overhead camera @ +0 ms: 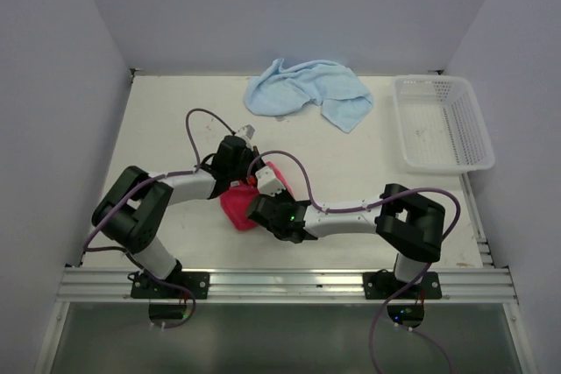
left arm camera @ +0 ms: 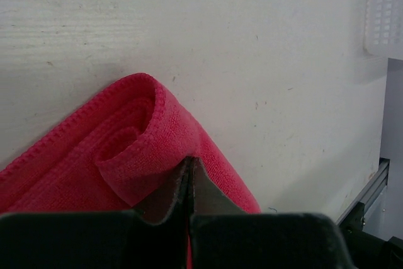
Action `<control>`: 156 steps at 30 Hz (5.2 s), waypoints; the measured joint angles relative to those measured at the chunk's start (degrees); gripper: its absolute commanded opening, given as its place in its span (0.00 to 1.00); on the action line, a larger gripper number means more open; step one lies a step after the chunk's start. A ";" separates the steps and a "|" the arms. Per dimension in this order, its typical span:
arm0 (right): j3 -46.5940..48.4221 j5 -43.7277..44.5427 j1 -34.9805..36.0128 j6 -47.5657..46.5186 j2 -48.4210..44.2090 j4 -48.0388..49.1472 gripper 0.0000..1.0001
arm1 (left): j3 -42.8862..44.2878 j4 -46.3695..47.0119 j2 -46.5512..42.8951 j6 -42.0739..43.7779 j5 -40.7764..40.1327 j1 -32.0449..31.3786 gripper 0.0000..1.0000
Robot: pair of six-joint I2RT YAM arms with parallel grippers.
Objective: Roll the towels
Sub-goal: Roll the towel
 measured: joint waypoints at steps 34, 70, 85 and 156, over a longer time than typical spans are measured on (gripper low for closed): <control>-26.86 -58.71 -31.56 29.09 -20.37 40.37 0.60 | -2.82 7.15 2.97 1.31 0.31 1.18 0.00; -24.04 -59.41 -29.24 27.45 -8.76 38.47 0.24 | -4.55 9.57 2.62 1.20 0.46 1.27 0.00; -13.70 -31.52 -15.98 7.54 -13.66 15.19 0.00 | -4.02 3.56 -1.05 1.51 0.39 1.40 0.00; -11.58 -25.70 -13.60 3.28 -26.08 7.41 0.64 | -6.32 9.01 -0.02 -0.04 0.81 -0.98 0.00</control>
